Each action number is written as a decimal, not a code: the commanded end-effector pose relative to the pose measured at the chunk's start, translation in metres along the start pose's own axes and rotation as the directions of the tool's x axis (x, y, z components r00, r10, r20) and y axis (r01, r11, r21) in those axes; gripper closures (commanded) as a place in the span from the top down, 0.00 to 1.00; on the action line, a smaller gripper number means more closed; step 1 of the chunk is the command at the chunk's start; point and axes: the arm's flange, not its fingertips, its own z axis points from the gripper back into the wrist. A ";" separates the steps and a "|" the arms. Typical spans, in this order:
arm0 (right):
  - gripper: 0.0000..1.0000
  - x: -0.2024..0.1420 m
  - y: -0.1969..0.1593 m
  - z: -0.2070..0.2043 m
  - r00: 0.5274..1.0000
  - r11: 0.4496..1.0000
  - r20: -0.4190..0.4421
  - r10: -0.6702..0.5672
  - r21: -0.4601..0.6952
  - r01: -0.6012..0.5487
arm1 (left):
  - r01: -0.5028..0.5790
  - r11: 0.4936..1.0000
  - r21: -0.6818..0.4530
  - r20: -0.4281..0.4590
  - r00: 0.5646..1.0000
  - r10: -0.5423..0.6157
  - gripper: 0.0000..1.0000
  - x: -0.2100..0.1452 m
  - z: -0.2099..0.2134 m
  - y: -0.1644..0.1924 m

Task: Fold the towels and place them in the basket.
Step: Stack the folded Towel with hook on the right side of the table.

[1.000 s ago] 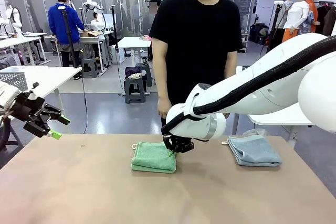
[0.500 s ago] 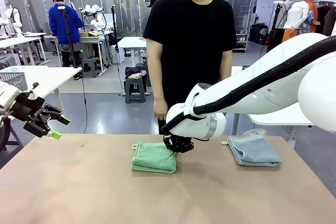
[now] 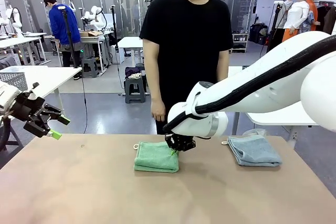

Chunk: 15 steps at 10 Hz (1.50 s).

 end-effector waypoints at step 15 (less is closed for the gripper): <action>0.04 0.066 -0.181 0.232 0.961 0.957 0.073 0.267 -0.137 -0.256 | 0.005 1.000 0.001 -0.001 1.000 -0.005 1.00 0.001 0.001 0.000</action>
